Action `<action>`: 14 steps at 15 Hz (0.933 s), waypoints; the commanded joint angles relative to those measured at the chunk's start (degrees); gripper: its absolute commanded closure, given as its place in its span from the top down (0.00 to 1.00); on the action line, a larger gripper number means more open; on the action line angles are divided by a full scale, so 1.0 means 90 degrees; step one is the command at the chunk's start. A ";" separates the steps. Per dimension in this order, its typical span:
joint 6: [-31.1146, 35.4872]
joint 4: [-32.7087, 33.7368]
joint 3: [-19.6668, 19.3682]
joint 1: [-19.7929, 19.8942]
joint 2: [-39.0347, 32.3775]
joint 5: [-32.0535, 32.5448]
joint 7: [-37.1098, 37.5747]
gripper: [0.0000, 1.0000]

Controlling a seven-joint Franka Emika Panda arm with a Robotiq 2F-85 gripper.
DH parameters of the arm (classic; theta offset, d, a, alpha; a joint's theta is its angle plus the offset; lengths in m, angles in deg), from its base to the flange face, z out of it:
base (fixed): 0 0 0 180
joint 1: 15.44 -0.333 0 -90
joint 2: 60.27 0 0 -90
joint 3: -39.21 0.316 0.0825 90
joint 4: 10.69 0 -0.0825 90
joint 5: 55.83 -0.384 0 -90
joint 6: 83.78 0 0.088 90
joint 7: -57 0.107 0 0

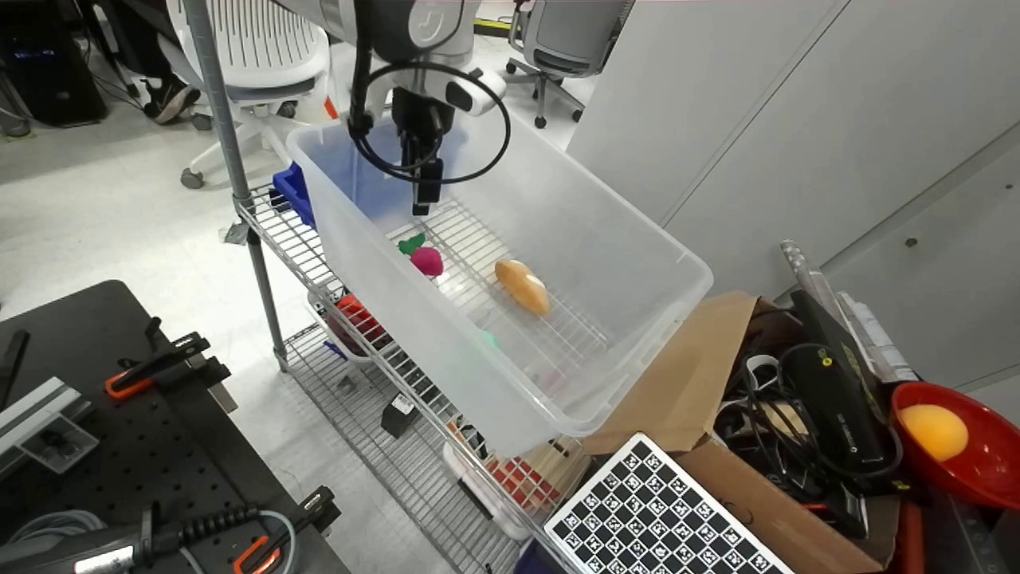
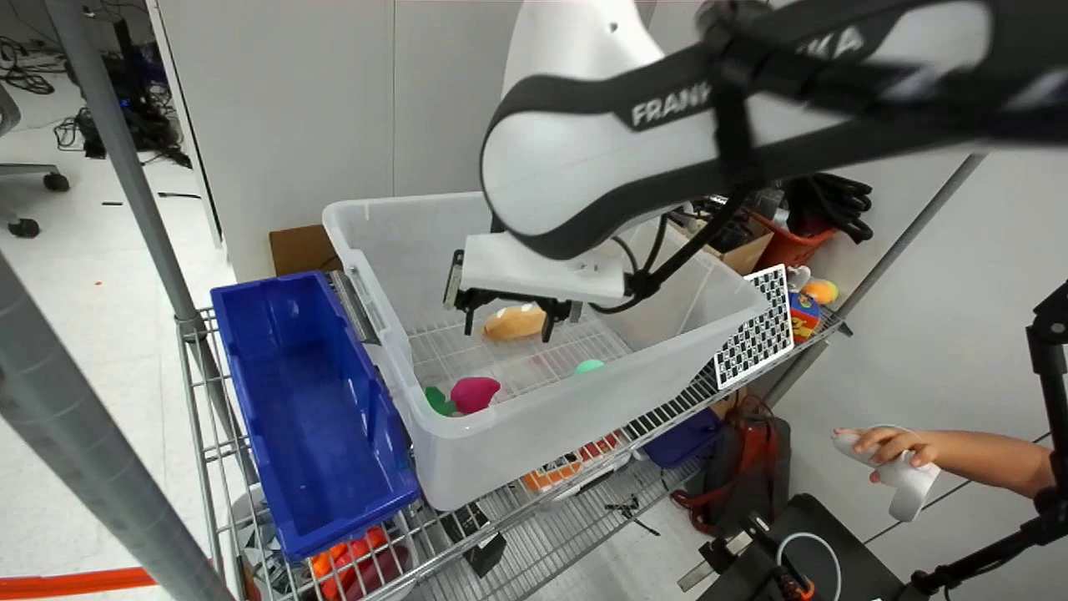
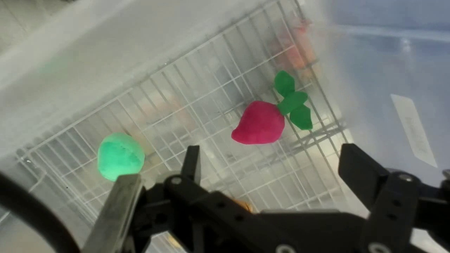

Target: Pick up the purple toy from the large container and put it in the blue container.

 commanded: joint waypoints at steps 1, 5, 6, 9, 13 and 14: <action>-0.0053 0.1089 -0.0440 -0.0462 -0.1221 0.0369 0.0269 1.00; 0.0165 0.1785 -0.0681 -0.0686 -0.2160 0.0353 0.0328 1.00; 0.0193 0.1936 -0.0707 -0.0705 -0.2352 0.0308 0.0321 1.00; 0.0114 0.2355 -0.0765 -0.0728 -0.2857 0.0241 0.0327 1.00; 0.0109 0.2746 -0.0763 -0.0687 -0.3367 0.0117 0.0352 1.00; 0.0086 0.2823 -0.0737 -0.0646 -0.3455 0.0056 0.0336 1.00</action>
